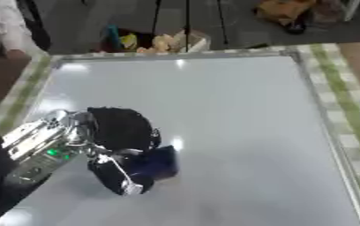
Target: Wipe the whiteboard clean with a brush.
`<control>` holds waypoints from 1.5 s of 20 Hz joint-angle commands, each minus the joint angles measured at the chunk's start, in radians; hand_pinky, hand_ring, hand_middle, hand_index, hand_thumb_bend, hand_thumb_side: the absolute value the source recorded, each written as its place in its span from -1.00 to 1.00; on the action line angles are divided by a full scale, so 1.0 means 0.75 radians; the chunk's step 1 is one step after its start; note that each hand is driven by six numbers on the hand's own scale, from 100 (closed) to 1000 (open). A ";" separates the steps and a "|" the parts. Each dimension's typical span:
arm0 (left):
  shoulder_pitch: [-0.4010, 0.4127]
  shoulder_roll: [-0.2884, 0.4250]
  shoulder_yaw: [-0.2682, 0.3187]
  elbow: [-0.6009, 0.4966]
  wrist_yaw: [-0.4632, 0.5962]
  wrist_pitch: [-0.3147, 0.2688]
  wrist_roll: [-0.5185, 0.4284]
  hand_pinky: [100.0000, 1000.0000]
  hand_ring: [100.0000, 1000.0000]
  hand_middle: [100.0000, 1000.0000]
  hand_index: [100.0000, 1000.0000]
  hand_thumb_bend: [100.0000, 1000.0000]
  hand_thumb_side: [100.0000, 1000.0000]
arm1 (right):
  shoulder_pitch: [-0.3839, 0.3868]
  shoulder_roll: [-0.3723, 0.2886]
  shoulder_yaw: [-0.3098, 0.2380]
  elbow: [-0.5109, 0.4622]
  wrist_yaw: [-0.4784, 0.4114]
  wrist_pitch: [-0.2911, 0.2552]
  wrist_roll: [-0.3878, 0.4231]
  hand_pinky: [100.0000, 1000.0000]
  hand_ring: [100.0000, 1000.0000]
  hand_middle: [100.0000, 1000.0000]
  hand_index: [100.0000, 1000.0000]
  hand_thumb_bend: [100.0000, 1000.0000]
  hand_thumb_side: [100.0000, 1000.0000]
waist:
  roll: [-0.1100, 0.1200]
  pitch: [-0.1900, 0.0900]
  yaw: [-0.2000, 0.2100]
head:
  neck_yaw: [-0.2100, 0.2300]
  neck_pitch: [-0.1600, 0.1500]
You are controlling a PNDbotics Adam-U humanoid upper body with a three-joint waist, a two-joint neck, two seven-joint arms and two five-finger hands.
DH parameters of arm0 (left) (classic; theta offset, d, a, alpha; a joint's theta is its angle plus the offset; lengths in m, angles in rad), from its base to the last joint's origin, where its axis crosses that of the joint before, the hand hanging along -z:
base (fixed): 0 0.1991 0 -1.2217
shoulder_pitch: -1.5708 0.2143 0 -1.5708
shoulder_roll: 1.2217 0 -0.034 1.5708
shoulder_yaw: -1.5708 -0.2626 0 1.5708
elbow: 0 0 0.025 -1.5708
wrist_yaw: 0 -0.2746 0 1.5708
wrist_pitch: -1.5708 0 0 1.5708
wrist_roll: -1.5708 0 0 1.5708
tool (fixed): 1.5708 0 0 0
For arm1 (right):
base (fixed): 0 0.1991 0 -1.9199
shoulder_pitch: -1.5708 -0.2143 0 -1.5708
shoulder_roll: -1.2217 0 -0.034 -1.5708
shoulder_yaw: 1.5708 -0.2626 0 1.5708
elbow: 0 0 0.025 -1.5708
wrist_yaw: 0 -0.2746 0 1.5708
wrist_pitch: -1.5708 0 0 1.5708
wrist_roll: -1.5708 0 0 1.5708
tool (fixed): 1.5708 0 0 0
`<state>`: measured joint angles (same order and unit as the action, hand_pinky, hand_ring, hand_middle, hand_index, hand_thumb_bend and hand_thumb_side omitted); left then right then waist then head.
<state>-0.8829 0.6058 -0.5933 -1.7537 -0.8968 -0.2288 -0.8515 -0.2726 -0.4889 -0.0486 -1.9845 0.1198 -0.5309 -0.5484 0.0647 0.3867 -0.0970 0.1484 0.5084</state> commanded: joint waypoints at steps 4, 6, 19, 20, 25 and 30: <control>-0.013 0.008 0.011 0.017 -0.008 -0.008 -0.049 0.08 0.36 0.39 0.11 -0.59 0.72 | -0.011 -0.030 -0.009 -0.021 -0.012 -0.003 0.001 0.48 0.33 -0.03 0.54 -1.00 0.64 | -0.006 -0.032 0.000 | 0.004 -0.005; -0.012 0.005 0.011 0.030 -0.012 0.008 -0.068 0.11 0.40 0.43 0.12 -0.51 0.78 | -0.010 -0.030 -0.009 -0.021 -0.012 -0.003 0.000 0.48 0.34 -0.03 0.54 -1.00 0.64 | -0.007 -0.032 0.001 | 0.006 -0.006; -0.003 0.010 0.047 -0.021 -0.051 0.049 -0.074 0.20 0.50 0.50 0.12 -0.48 0.79 | -0.001 -0.035 -0.010 -0.021 -0.014 -0.003 0.001 0.48 0.34 -0.03 0.54 -1.00 0.64 | -0.003 -0.044 0.001 | 0.010 0.001; -0.002 0.018 0.055 -0.042 -0.052 0.050 -0.074 0.20 0.50 0.51 0.11 -0.47 0.79 | 0.000 -0.038 -0.010 -0.021 -0.015 -0.004 -0.001 0.48 0.34 -0.03 0.54 -1.00 0.64 | -0.003 -0.046 0.001 | 0.010 0.003; 0.005 0.072 0.077 -0.129 -0.055 0.034 -0.065 0.21 0.50 0.53 0.09 -0.50 0.76 | 0.003 -0.048 -0.012 -0.021 -0.021 -0.008 -0.003 0.48 0.34 -0.03 0.53 -1.00 0.64 | 0.000 -0.055 0.003 | 0.008 0.001; 0.010 0.124 0.104 -0.227 -0.093 0.011 -0.019 0.24 0.50 0.48 0.07 -0.54 0.71 | 0.006 -0.053 -0.012 -0.021 -0.026 -0.008 0.002 0.48 0.34 -0.03 0.53 -1.00 0.64 | 0.001 -0.062 0.006 | 0.003 -0.002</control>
<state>-0.8645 0.6635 -0.5405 -1.8912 -0.9553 -0.2115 -0.8723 -0.2637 -0.4987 -0.0489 -1.9845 0.1094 -0.5335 -0.5496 0.0695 0.3657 -0.0928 0.1519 0.5084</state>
